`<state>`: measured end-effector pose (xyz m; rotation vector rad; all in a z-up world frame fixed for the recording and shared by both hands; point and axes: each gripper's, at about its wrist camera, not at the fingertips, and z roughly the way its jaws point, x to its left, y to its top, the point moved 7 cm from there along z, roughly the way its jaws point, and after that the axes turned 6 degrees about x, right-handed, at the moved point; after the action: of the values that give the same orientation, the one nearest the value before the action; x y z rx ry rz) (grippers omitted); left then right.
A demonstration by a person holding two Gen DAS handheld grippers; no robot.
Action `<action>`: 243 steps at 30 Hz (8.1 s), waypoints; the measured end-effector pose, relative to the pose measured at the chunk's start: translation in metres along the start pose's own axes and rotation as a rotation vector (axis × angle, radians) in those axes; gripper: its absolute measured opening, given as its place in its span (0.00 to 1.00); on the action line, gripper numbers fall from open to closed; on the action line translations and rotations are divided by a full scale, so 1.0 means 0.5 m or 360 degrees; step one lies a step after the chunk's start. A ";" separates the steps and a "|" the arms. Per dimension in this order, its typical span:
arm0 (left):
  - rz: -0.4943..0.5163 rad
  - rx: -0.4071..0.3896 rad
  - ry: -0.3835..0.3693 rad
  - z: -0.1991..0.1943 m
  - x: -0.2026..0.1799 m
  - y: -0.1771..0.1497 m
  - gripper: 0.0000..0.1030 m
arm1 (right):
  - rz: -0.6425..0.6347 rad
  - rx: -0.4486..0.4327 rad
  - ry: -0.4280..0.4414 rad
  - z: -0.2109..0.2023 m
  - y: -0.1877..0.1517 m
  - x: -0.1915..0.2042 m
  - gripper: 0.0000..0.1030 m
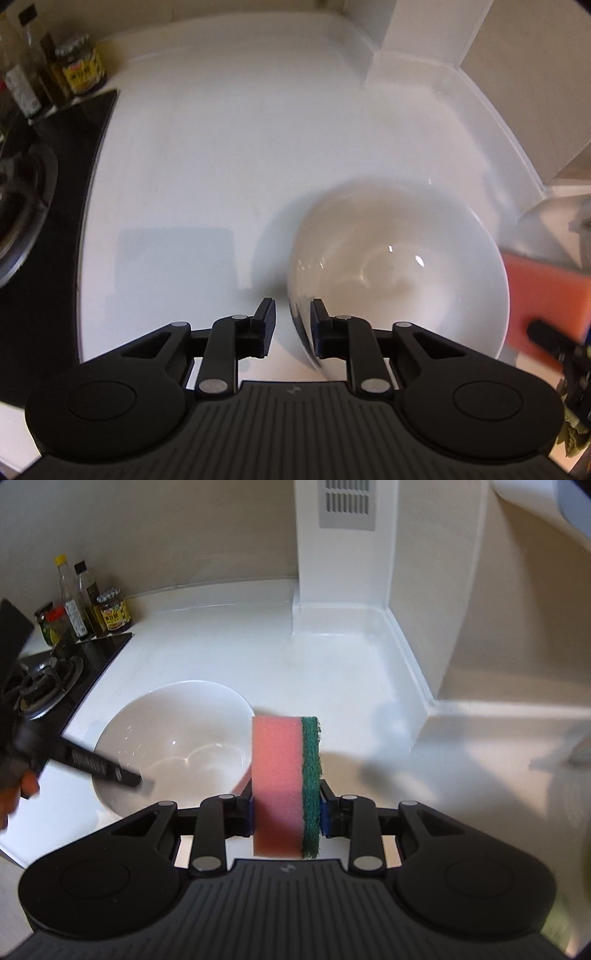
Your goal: Clean bowl
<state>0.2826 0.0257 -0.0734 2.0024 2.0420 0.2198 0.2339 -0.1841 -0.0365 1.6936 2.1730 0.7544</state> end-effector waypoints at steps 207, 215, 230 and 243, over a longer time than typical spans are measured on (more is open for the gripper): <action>-0.0433 -0.0098 0.0112 0.027 -0.070 -0.062 0.04 | 0.0382 -0.0155 0.0139 0.012 -0.042 -0.089 0.26; -0.0491 -0.0104 0.0118 0.022 -0.059 -0.068 0.03 | 0.0221 -0.0192 0.0275 0.032 -0.030 -0.093 0.26; -0.0521 -0.0134 0.0173 0.017 -0.069 -0.079 0.03 | 0.0627 -0.0126 0.0191 -0.064 -0.164 -0.007 0.27; -0.0500 -0.0117 0.0144 0.023 -0.060 -0.077 0.03 | 0.0379 -0.0212 0.0062 -0.062 -0.090 -0.095 0.26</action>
<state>0.2495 -0.0061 -0.0931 1.6275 2.3314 0.3193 0.1944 -0.2446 -0.0407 1.9026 1.9179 0.9773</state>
